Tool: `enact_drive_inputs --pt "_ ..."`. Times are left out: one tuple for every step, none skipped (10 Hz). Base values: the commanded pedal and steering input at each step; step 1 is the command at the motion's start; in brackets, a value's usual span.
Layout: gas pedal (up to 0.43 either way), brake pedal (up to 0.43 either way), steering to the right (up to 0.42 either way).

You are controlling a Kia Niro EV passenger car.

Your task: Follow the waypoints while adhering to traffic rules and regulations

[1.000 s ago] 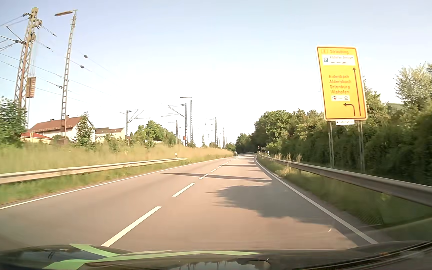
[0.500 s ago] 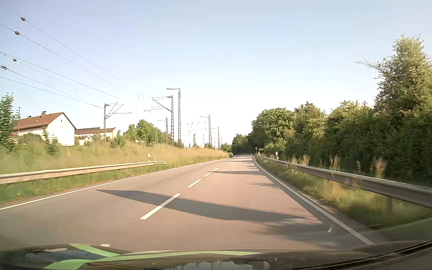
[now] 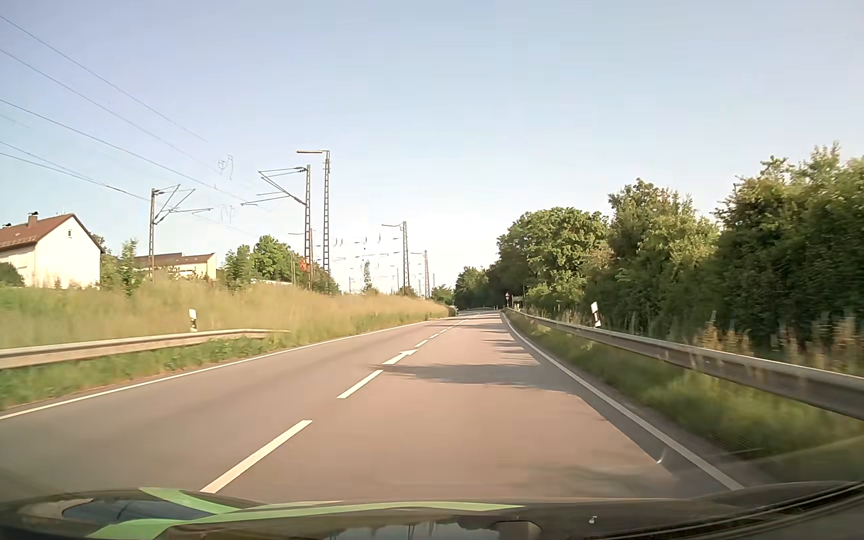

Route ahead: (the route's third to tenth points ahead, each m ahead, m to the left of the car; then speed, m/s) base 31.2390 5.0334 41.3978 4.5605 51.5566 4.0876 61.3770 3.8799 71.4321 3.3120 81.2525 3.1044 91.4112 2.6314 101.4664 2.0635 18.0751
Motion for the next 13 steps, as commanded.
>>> enact_drive_inputs --pt "0.098 0.0 0.005" --pt "0.098 0.0 0.005" --pt "0.118 0.0 0.005" --pt "0.13 0.0 0.005" --pt "0.13 0.0 0.005" --pt "0.13 0.0 0.005" --pt "0.13 0.0 0.005" --pt "0.13 0.0 0.005" --pt "0.13 0.0 0.005" --pt "0.13 0.0 0.005" --pt "0.13 0.0 0.005" --pt "0.118 0.0 0.004" --pt "0.11 0.0 0.002"
